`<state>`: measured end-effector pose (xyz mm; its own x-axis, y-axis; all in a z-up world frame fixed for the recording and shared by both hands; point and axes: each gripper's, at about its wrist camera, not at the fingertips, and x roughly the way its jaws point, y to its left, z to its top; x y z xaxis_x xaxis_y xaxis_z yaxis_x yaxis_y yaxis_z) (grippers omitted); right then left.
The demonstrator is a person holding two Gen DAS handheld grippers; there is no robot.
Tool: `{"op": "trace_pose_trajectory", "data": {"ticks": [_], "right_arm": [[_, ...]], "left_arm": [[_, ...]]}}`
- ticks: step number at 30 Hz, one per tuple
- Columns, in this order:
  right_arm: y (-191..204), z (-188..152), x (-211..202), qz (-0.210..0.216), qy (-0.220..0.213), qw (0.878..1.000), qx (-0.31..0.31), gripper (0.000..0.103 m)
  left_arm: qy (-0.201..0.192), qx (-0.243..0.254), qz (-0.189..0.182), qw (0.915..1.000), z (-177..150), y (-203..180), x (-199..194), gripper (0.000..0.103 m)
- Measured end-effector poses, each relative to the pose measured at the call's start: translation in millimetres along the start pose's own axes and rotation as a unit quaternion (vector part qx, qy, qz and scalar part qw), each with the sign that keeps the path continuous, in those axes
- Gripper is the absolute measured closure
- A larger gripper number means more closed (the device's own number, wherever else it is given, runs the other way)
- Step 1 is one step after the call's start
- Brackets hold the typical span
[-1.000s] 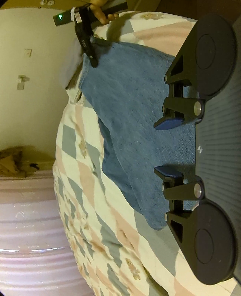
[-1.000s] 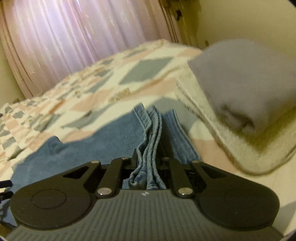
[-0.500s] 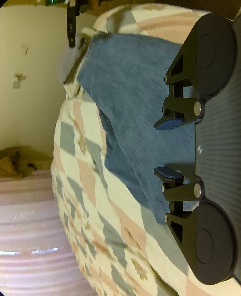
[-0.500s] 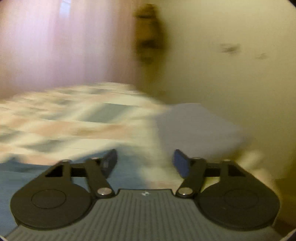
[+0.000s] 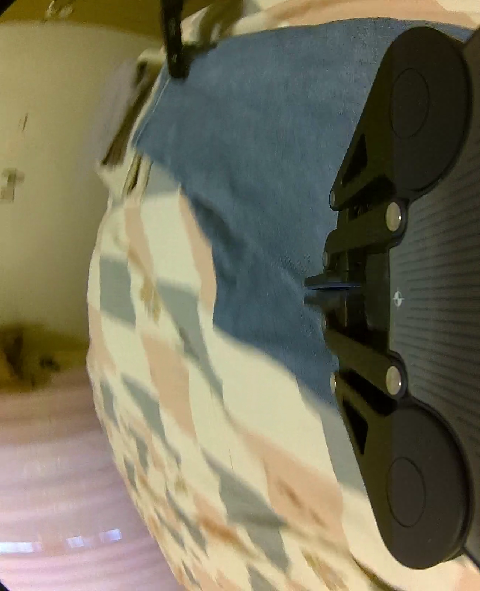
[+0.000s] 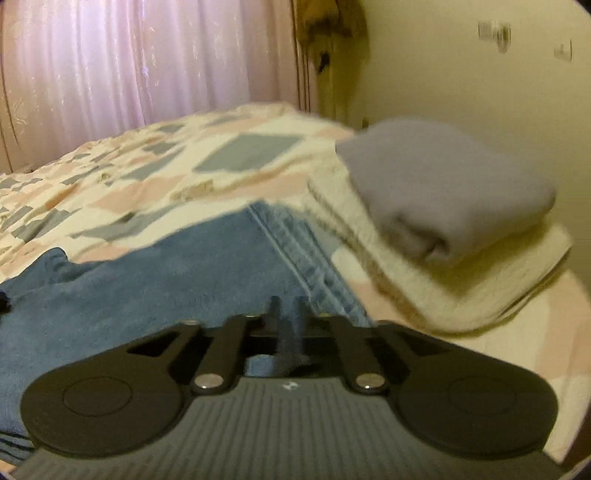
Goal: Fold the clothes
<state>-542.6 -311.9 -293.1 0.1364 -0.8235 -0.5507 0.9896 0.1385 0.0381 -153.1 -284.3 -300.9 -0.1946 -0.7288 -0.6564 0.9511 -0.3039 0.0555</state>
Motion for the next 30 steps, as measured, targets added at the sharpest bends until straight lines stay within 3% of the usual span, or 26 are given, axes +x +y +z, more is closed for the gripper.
{"op": "trace_pose_trajectory", "data": {"ticks": [2,7,11,17,21,30], "right_arm": [[11.5,-5.0,1.1,-0.007,-0.001,1.000,-0.023,0.056],[40.1,-17.2,1.4,-0.051,0.015,0.997,-0.055,0.056],[59.8,-15.8,-32.4,-0.037,0.000,0.999,-0.027,0.035],[69.3,-27.8,-90.3,-0.013,-0.004,0.999,0.042,0.035],[86.6,-42.1,-122.9,0.007,-0.001,0.998,0.056,0.035],[110.6,-62.7,-157.8,0.040,0.012,0.996,0.077,0.035]], "left_arm": [[0.000,-0.010,0.013,0.9999,-6.6,3.1,-13.5,0.064],[0.041,-0.006,0.090,0.9951,-21.0,-7.5,-17.9,0.066],[0.048,-0.030,0.097,0.9936,-13.3,-17.6,-38.1,0.060],[0.058,-0.033,0.106,0.9921,-16.8,-30.6,-65.1,0.057],[0.052,-0.033,0.108,0.9922,-21.0,-34.4,-82.6,0.054],[0.048,-0.048,0.102,0.9924,-34.7,-37.2,-106.8,0.049]]}}
